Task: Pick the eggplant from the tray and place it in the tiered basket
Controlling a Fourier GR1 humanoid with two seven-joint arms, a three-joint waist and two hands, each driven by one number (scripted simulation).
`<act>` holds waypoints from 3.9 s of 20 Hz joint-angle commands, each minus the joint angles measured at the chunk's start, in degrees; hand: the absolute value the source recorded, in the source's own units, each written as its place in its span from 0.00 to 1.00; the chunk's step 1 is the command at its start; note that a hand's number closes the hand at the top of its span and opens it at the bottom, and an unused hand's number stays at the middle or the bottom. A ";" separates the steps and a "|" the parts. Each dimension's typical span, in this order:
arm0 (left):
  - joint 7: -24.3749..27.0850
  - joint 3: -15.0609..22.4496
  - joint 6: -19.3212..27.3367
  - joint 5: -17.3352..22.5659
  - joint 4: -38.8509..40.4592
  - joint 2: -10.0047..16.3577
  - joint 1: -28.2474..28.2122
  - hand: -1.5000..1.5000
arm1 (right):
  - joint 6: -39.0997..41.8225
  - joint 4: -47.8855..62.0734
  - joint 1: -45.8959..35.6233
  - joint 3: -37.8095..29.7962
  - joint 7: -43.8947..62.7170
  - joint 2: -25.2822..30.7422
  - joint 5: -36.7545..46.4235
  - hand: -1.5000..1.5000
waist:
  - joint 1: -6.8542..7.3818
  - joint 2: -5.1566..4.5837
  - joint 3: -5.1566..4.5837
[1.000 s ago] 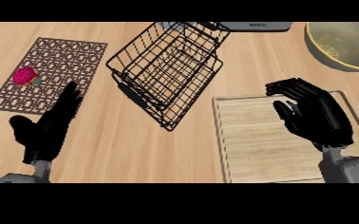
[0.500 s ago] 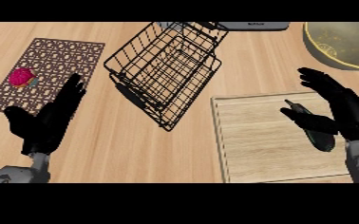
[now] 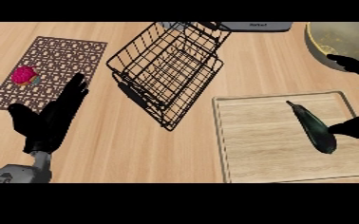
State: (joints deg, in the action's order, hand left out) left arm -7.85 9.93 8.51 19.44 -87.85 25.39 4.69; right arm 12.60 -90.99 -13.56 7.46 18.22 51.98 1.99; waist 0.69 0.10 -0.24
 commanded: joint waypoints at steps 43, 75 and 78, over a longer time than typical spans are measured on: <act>-3.25 -7.85 -6.34 -9.60 -1.79 -8.60 -1.16 0.50 | 23.88 13.72 0.09 5.61 5.50 -16.74 30.02 1.00 | -0.52 -0.10 0.23; -4.63 -10.20 -8.56 -9.36 -5.16 -9.56 -4.47 0.50 | -21.05 -49.59 27.62 12.18 23.32 -32.96 61.81 1.00 | -1.50 0.32 0.20; -2.50 -10.60 -9.25 -9.74 -0.89 -10.03 -2.20 0.50 | -14.17 -54.10 22.06 20.20 29.80 -36.61 67.16 1.00 | -1.06 0.08 0.07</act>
State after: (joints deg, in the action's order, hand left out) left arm -11.20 -1.04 -0.28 10.07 -90.34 15.99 1.58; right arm -6.78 -134.70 11.03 21.01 42.23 18.84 63.81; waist -1.10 0.42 -0.10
